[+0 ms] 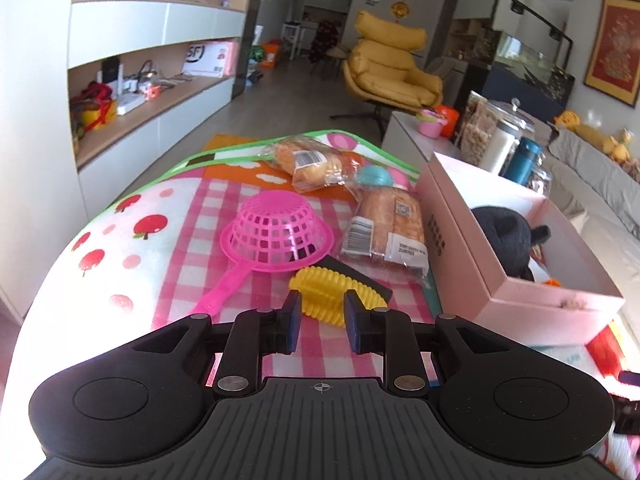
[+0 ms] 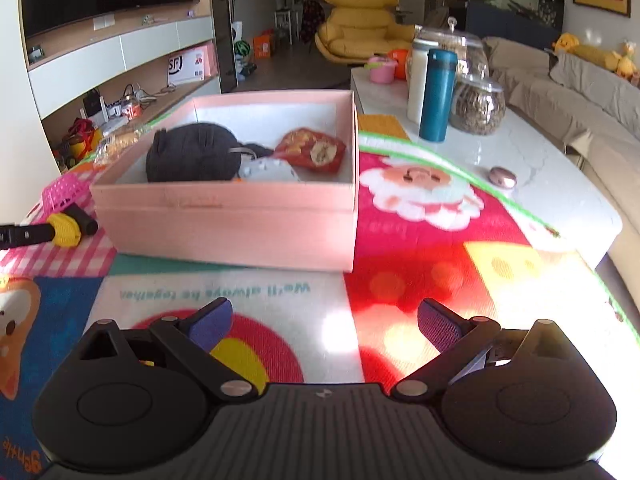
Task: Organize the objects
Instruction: 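Reach for and grasp the pink mesh basket with the left tool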
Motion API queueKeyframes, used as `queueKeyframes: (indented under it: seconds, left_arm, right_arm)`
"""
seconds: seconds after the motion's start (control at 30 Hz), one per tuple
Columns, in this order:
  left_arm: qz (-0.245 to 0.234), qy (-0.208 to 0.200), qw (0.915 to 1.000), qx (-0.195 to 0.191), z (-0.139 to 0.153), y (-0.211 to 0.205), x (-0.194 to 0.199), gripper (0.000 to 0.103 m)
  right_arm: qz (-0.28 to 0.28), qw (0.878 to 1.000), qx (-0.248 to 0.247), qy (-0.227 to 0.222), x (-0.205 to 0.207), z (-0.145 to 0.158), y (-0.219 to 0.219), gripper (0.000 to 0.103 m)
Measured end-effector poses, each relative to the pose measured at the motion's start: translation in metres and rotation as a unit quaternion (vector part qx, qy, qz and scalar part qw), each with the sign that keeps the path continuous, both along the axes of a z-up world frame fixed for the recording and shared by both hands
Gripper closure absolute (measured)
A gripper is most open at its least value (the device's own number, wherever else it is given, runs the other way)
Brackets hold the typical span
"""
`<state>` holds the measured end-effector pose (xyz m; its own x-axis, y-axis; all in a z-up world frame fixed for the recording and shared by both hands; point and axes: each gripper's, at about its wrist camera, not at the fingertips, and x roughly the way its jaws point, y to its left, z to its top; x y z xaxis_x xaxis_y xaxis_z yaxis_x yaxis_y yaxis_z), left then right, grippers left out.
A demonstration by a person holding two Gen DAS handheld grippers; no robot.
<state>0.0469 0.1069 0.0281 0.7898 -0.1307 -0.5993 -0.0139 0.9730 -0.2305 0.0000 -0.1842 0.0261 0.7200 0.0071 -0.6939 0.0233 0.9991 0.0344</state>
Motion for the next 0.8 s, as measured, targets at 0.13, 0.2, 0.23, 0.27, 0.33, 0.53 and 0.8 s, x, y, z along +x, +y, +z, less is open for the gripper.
queueKeyframes:
  seconds: [0.13,0.2,0.23,0.27,0.33,0.53,0.8]
  left_arm:
    - [0.031,0.01,0.9993,-0.02,0.003,-0.001,0.012,0.075]
    - [0.04,0.01,0.9987,-0.028,0.006,-0.002,0.015,0.075]
    - [0.044,0.011,0.9984,-0.034,0.008,-0.003,0.016,0.075]
    - [0.05,0.012,0.9977,-0.044,0.009,-0.003,0.017,0.075]
    - [0.063,0.01,0.9962,-0.059,0.013,-0.004,0.017,0.075]
    - [0.048,-0.04,0.998,0.009,0.021,-0.015,0.005,0.075]
    - [-0.058,-0.109,0.9802,0.155,0.02,-0.011,-0.008,0.074]
  right_arm:
    - [-0.01,1.0,-0.006,0.006,-0.01,-0.011,0.009,0.0]
    - [-0.014,1.0,-0.017,0.004,-0.011,-0.013,0.015,0.0]
    - [-0.016,1.0,-0.022,0.002,-0.011,-0.013,0.018,0.0]
    - [-0.019,0.999,-0.026,-0.001,-0.012,-0.014,0.02,0.0]
    - [-0.022,0.999,-0.032,-0.004,-0.013,-0.014,0.023,0.0]
    - [-0.022,1.0,-0.011,-0.004,-0.015,-0.015,0.016,0.0]
    - [-0.019,1.0,-0.005,-0.007,-0.016,-0.015,0.014,0.0]
